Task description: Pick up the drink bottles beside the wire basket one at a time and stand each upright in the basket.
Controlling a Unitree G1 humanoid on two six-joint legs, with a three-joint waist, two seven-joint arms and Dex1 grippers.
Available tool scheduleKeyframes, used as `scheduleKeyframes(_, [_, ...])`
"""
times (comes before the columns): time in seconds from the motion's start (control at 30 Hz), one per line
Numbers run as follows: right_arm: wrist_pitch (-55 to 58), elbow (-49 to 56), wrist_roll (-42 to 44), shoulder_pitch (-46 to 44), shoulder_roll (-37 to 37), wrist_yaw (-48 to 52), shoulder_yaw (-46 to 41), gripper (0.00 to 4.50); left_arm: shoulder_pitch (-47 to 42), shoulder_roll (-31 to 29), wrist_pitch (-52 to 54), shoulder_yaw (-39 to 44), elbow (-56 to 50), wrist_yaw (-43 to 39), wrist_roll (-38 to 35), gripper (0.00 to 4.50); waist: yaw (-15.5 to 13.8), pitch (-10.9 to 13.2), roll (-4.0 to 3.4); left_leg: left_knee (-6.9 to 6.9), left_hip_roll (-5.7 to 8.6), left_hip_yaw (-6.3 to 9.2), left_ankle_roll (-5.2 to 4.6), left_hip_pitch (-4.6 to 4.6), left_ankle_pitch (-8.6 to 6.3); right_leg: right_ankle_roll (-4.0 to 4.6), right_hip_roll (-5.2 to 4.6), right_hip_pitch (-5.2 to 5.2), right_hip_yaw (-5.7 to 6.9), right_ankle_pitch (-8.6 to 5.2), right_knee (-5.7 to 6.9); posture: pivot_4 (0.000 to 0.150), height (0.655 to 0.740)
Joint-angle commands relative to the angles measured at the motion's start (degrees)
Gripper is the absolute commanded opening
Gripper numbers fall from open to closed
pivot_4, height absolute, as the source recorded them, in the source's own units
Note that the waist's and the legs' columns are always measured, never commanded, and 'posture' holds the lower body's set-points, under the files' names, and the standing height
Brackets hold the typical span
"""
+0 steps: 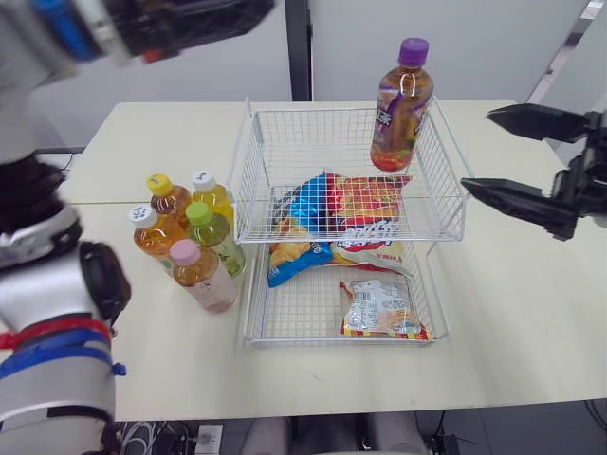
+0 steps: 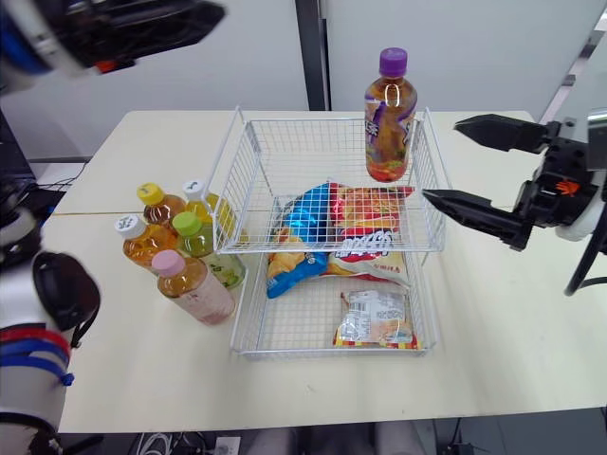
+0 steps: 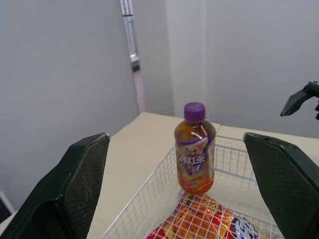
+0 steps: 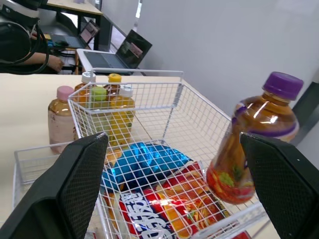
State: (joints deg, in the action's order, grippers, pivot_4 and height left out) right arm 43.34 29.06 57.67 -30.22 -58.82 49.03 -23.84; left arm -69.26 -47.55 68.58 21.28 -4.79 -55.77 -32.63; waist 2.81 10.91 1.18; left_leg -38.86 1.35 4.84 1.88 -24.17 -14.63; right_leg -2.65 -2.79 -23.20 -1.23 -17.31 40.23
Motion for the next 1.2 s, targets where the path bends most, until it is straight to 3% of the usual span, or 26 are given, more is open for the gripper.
scheduleKeyframes(0.03, [-2.21,0.92,0.14,-2.29,1.00,1.37,2.56,4.50,5.80,-4.79,5.84,7.98,-7.88,4.50,-2.82,4.47,0.03,0.00,0.00,0.00,-0.01,-0.01,0.00,0.03,0.00,0.00,0.00,0.01,0.00,0.00,0.04,0.150,0.7400])
scheduleKeyframes(0.27, [-3.50,-1.15,-1.55,-6.13,3.95,4.38,9.51,4.50,31.98,-13.45,3.89,23.87,-15.07,4.38,-1.76,4.47,0.02,-0.01,0.00,0.06,-0.03,-0.14,0.00,0.20,0.00,0.01,-0.08,0.03,-0.15,0.00,0.08,0.150,0.7400])
scheduleKeyframes(0.4, [-3.68,-2.17,-2.54,-8.52,5.38,5.85,12.81,4.50,48.47,-10.21,-2.57,35.32,-14.85,3.23,0.51,4.47,-0.39,-0.01,0.01,0.08,-0.03,-0.23,-0.01,0.30,-0.01,0.02,-0.25,0.07,-0.19,0.01,0.10,0.150,0.7400])
scheduleKeyframes(0.57, [-2.71,-2.16,-2.58,-10.20,6.12,6.51,14.76,4.50,63.41,-3.15,-10.96,42.14,-15.81,0.87,-0.51,4.47,-1.18,-0.04,0.04,0.08,-0.03,-0.26,-0.01,0.31,-0.02,0.02,-0.31,0.07,-0.21,0.01,0.04,0.150,0.7400])
scheduleKeyframes(0.8, [-1.81,-1.64,-1.91,-11.19,7.23,6.62,16.03,4.50,65.25,1.06,-12.22,35.61,-15.74,6.82,-4.05,4.47,-2.24,-0.16,0.20,0.07,-0.03,-0.03,0.00,0.41,-0.02,0.03,-0.34,0.38,0.01,0.05,-0.15,0.150,0.7400])
scheduleKeyframes(1.2, [-1.30,-1.74,-2.02,-11.73,8.16,7.06,16.07,4.50,57.52,4.57,-19.59,19.78,-18.28,18.74,-4.33,4.47,-2.35,-0.18,0.23,0.10,-0.03,0.04,0.01,0.44,-0.03,0.03,-0.31,0.48,0.09,0.07,-0.24,0.150,0.7400])
